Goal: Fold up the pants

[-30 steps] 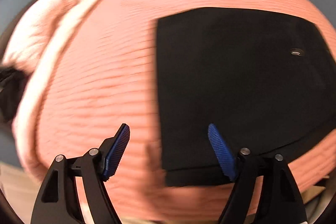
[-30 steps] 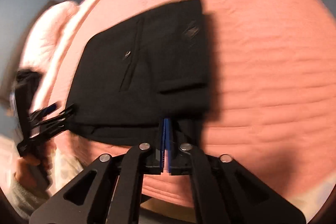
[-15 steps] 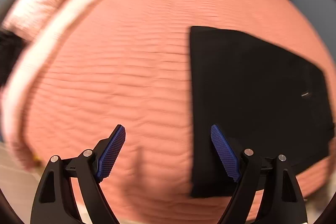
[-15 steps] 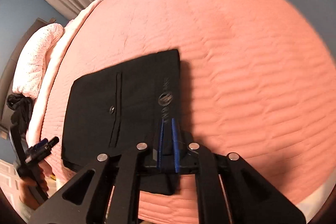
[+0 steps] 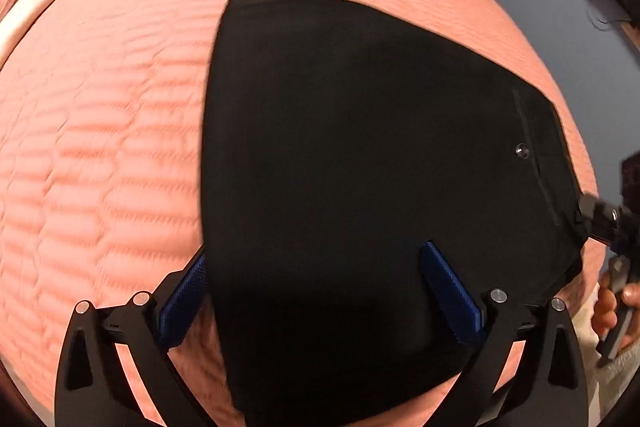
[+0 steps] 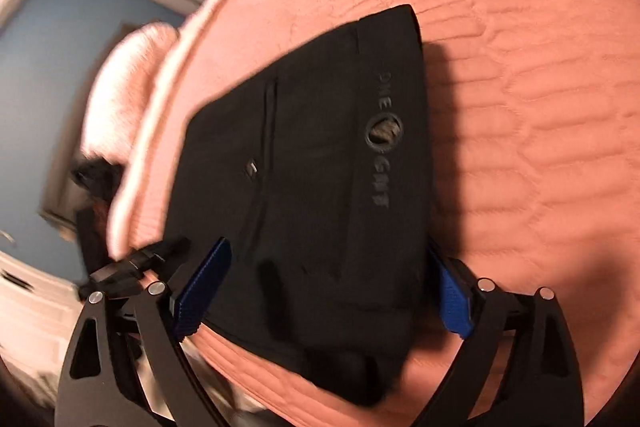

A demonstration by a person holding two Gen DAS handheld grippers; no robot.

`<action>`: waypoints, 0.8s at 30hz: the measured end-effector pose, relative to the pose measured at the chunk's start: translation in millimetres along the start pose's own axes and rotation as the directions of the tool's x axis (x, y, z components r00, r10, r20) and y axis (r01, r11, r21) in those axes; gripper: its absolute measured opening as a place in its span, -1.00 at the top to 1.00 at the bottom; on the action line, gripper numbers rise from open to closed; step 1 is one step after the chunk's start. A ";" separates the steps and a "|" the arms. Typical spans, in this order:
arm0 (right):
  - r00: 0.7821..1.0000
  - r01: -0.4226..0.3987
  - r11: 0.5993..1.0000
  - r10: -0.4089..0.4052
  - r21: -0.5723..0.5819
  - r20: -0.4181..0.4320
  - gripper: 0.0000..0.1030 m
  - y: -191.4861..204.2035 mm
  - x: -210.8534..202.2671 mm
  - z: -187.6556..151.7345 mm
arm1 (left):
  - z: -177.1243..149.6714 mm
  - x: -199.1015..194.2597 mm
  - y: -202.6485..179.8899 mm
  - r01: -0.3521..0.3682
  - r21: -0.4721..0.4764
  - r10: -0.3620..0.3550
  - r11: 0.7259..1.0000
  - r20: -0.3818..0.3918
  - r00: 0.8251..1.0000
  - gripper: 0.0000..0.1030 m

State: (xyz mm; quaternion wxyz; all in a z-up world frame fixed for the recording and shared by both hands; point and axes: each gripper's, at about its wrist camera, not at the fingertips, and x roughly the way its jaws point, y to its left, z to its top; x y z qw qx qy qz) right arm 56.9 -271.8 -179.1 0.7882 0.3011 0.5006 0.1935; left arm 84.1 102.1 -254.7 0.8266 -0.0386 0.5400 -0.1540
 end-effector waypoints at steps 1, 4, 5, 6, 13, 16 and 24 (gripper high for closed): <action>1.000 -0.017 1.000 0.017 0.008 0.009 -0.73 -1.2 3.0 2.3 | 4.0 2.2 -1.4 0.008 0.004 -0.008 1.000 -0.003 1.000 -0.72; 1.000 -0.006 1.000 0.005 -0.031 -0.006 -0.14 8.7 9.1 5.5 | 8.7 0.6 -9.4 0.040 -0.001 -0.040 0.999 -0.002 0.999 -0.18; 1.000 -0.005 1.000 0.005 -0.013 -0.018 0.36 7.1 13.0 7.7 | 5.5 0.7 -11.1 0.036 -0.008 -0.036 0.999 0.002 0.999 0.09; 1.000 -0.020 1.000 0.021 0.016 -0.023 0.45 4.0 14.3 9.4 | 7.5 -2.0 -10.7 0.038 -0.028 -0.037 0.999 0.010 0.999 0.25; 0.998 0.019 0.994 -0.013 -0.109 0.055 0.57 59.4 2.9 32.4 | 43.2 -44.0 -37.1 -0.003 0.027 0.000 1.000 0.128 0.992 0.79; 0.995 0.025 0.982 -0.007 -0.189 0.095 0.58 94.3 1.4 72.7 | 89.0 -59.2 -42.8 -0.008 0.042 -0.001 0.999 0.206 0.979 0.79; 0.973 0.028 0.958 0.040 -0.287 0.229 0.54 133.0 32.6 206.1 | 218.9 -74.4 -40.6 -0.090 0.080 0.055 0.993 0.364 0.930 0.77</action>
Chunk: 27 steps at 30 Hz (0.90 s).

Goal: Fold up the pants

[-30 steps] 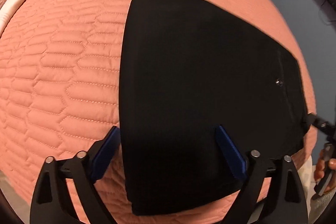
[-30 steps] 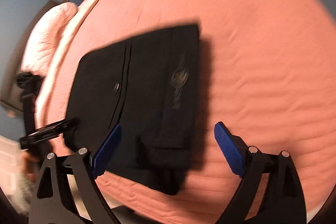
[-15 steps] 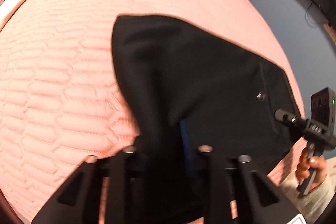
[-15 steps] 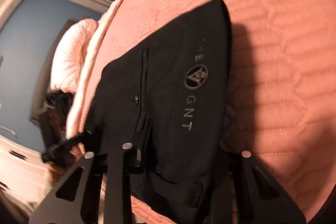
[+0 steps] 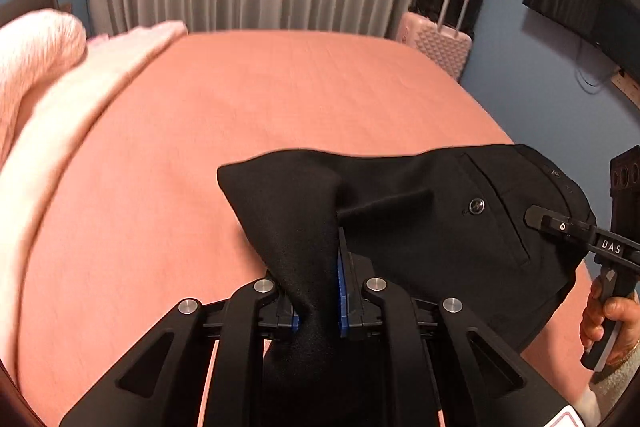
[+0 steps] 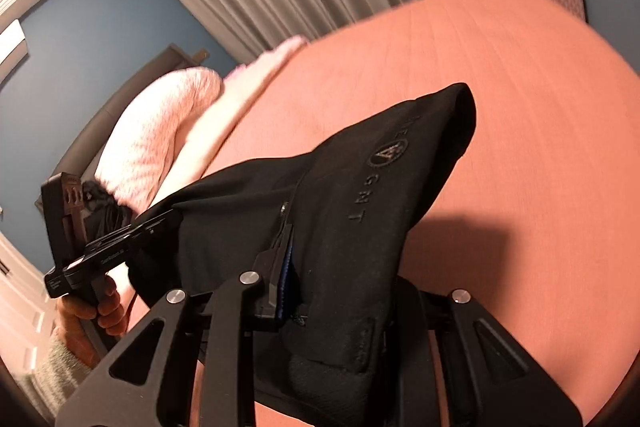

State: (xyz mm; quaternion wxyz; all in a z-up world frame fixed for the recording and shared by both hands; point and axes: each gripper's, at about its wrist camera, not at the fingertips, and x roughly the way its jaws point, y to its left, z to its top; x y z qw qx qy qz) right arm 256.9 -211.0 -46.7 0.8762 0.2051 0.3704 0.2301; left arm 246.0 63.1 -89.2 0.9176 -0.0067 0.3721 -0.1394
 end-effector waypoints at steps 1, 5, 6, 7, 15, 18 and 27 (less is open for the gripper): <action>1.000 -0.006 1.000 0.006 0.006 -0.008 0.48 -6.2 14.4 11.4 | 16.4 14.9 11.3 -0.021 -0.015 0.021 1.000 0.005 1.000 0.73; 0.969 0.220 0.975 -0.215 0.032 -0.123 0.08 -63.2 83.1 25.3 | 29.0 83.9 40.4 -0.191 -0.014 0.188 0.981 -0.113 0.976 0.40; 0.955 0.270 0.962 -0.262 0.047 -0.143 0.08 -76.2 86.7 22.0 | 18.9 97.4 52.2 -0.249 -0.004 0.244 0.969 -0.175 0.954 0.40; 0.937 0.329 0.941 -0.316 0.075 -0.149 0.06 -92.3 82.9 17.3 | 4.6 104.3 67.7 -0.312 0.000 0.304 0.950 -0.228 0.925 0.44; 0.978 0.177 0.980 -0.185 -0.090 -0.094 0.08 -19.1 130.0 61.9 | 46.4 109.4 32.0 -0.199 -0.005 0.196 0.980 -0.154 0.968 -0.14; 0.960 0.159 0.972 -0.193 -0.173 -0.201 0.14 -4.5 200.5 64.0 | 50.9 173.1 20.1 -0.224 0.050 0.229 0.973 -0.312 0.922 -0.19; 0.983 0.113 0.987 -0.128 -0.116 -0.131 0.55 -4.5 191.9 97.2 | 99.5 156.7 34.6 -0.177 -0.078 0.160 0.981 -0.190 0.969 0.02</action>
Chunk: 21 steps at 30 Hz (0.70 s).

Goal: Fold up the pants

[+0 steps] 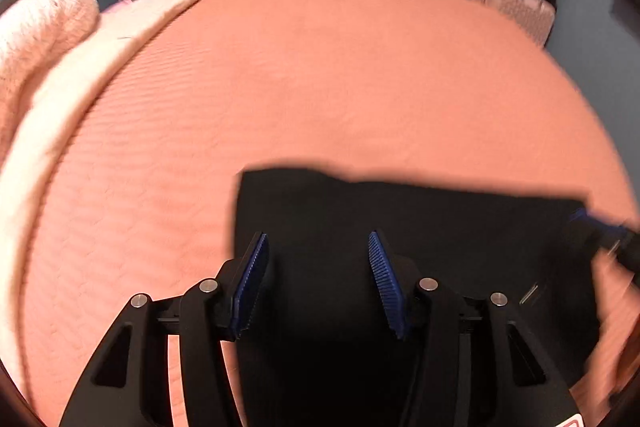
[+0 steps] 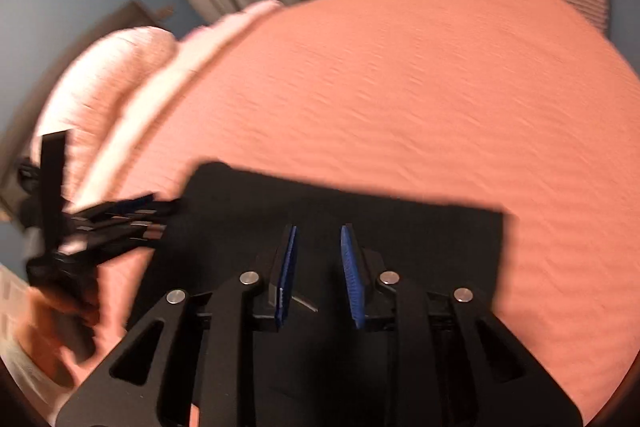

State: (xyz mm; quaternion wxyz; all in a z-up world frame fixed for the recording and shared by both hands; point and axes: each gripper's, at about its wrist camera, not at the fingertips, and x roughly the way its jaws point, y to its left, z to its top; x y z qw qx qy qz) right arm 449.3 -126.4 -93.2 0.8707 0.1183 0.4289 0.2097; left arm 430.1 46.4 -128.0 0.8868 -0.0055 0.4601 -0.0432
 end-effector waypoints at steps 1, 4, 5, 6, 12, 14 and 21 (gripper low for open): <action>0.999 -0.031 1.000 0.031 -0.001 -0.011 0.56 9.8 11.3 9.3 | 8.6 6.8 -10.5 0.001 0.000 -0.001 1.000 -0.013 1.000 -0.05; 0.988 0.043 0.999 -0.046 -0.027 -0.145 0.64 19.3 75.7 25.9 | 23.9 48.7 -24.7 -0.103 0.047 0.108 0.994 -0.137 0.985 -0.10; 0.982 0.076 0.996 -0.082 -0.039 -0.168 0.74 10.5 87.5 23.7 | 22.0 58.9 -19.5 -0.114 0.058 0.121 0.992 -0.149 0.981 -0.11; 0.987 0.041 0.999 -0.042 -0.010 -0.154 1.00 -2.6 89.5 24.0 | 22.3 60.6 -15.8 -0.115 0.059 0.122 0.992 -0.132 0.984 -0.11; 0.996 0.085 0.981 -0.081 0.171 -0.035 0.86 -43.5 26.1 26.3 | 22.8 5.3 -22.4 -0.081 0.057 0.082 0.995 -0.018 0.996 -0.07; 0.990 0.089 0.996 -0.086 0.025 -0.109 0.91 -17.1 35.4 14.7 | 7.0 5.0 -37.2 -0.112 0.105 0.117 0.988 -0.041 0.992 -0.09; 0.970 0.239 0.970 -0.237 0.035 -0.047 0.84 -24.0 -25.0 -39.6 | -63.5 -40.8 -30.9 -0.172 0.142 0.181 0.975 -0.048 0.982 -0.12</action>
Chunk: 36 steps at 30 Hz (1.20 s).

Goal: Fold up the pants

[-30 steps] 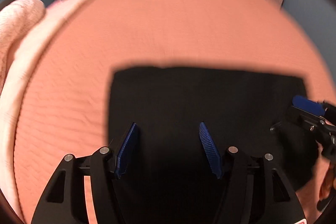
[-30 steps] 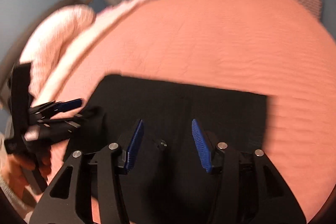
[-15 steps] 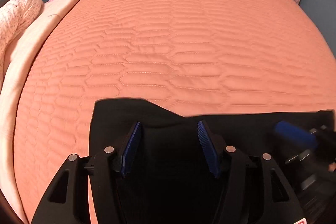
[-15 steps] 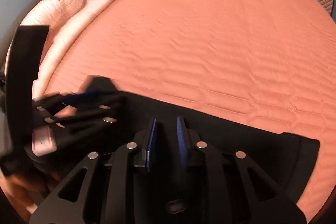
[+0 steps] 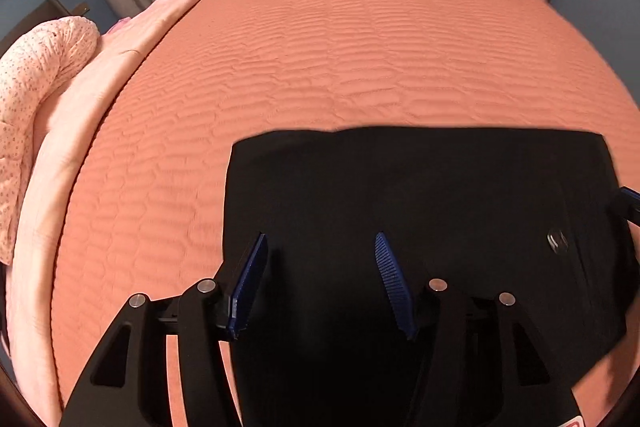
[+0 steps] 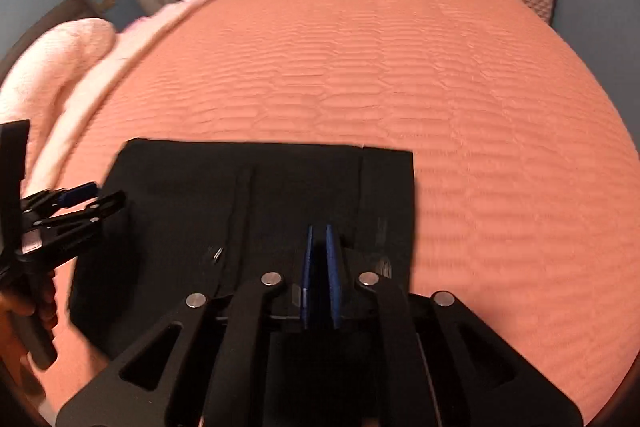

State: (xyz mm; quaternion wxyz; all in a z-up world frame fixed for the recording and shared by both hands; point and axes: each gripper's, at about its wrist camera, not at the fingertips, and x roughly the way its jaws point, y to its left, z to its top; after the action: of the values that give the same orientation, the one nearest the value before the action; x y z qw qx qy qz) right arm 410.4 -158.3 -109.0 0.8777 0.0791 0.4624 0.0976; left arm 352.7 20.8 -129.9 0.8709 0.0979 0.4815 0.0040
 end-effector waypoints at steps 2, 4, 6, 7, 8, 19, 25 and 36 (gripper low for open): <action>1.000 -0.008 0.999 0.009 0.049 -0.026 0.84 -13.3 -13.9 -20.6 | -22.3 2.0 -3.5 -0.042 0.025 0.043 0.999 -0.029 0.999 -0.16; 0.997 -0.073 0.992 0.076 0.107 -0.017 0.84 -16.5 -30.5 -38.1 | -46.3 -7.0 -4.4 -0.065 0.021 0.066 0.998 -0.034 0.997 -0.17; 0.994 -0.106 0.993 0.107 0.058 -0.014 0.84 9.5 -36.4 -52.6 | -61.0 -9.4 -9.4 -0.057 0.016 0.057 0.998 -0.046 0.997 -0.25; 0.995 -0.098 0.995 0.098 0.001 -0.024 0.86 21.2 -33.8 -61.9 | -68.5 -7.3 -12.6 -0.061 0.017 0.062 0.998 -0.060 0.996 -0.27; 0.996 -0.064 0.996 0.060 -0.064 -0.060 0.88 30.3 -22.5 -73.4 | -74.9 -4.0 -15.0 -0.073 0.017 0.074 0.997 -0.066 0.995 -0.28; 0.991 0.004 0.997 -0.013 -0.071 -0.132 0.85 40.5 -11.8 -94.1 | -101.4 -23.6 -9.0 -0.097 -0.044 0.093 0.994 -0.087 0.992 -0.30; 0.988 -0.050 0.993 0.064 0.103 -0.142 0.80 -4.8 -36.5 -112.2 | -113.1 -19.3 6.3 -0.095 -0.070 0.088 0.993 -0.099 0.991 -0.31; 0.964 -0.211 0.975 0.196 -0.070 -0.178 0.91 102.1 20.8 -80.0 | -135.3 -17.8 42.9 -0.045 -0.237 0.018 0.970 -0.115 0.993 -0.69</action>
State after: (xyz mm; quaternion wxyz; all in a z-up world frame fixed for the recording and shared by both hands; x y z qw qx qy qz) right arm 345.8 -50.5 -146.9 0.8231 0.0788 0.5201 0.2141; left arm 233.3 83.7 -177.5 0.8478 -0.0006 0.5240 0.0814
